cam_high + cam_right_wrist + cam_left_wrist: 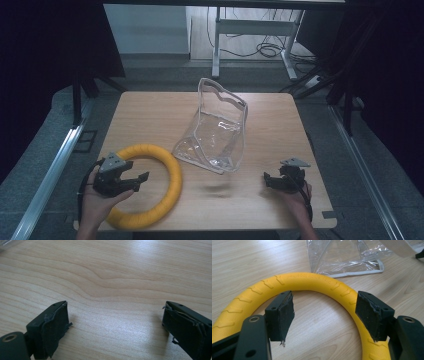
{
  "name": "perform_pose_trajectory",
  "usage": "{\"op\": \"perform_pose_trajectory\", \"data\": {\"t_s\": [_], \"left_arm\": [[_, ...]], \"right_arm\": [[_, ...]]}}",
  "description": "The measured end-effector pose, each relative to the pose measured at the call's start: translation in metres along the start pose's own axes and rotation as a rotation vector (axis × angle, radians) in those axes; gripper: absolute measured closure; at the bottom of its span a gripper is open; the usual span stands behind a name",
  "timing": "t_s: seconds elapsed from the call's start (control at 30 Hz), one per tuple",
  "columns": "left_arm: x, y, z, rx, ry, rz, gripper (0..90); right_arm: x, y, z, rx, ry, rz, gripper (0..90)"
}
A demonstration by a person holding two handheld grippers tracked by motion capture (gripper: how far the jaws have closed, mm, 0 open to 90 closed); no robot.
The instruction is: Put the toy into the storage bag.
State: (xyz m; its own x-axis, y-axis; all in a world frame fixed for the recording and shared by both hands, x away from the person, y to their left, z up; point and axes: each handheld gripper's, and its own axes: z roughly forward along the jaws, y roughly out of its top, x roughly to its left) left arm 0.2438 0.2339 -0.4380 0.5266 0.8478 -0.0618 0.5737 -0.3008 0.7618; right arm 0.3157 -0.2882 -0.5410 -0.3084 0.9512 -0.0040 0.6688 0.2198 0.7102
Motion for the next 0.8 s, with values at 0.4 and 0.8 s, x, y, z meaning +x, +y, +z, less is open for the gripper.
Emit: {"op": "perform_pose_trajectory", "data": {"t_s": [0.4, 0.8], "left_arm": [[-0.010, 0.002, 0.007, 0.044, -0.059, 0.033, 32.1], [-0.019, -0.009, 0.023, 0.176, -0.123, 0.016, 32.6]], "right_arm": [[0.000, 0.000, 0.000, -0.004, -0.003, 0.003, 8.3], [-0.001, 0.000, -0.001, -0.005, -0.006, 0.005, 9.4]]}}
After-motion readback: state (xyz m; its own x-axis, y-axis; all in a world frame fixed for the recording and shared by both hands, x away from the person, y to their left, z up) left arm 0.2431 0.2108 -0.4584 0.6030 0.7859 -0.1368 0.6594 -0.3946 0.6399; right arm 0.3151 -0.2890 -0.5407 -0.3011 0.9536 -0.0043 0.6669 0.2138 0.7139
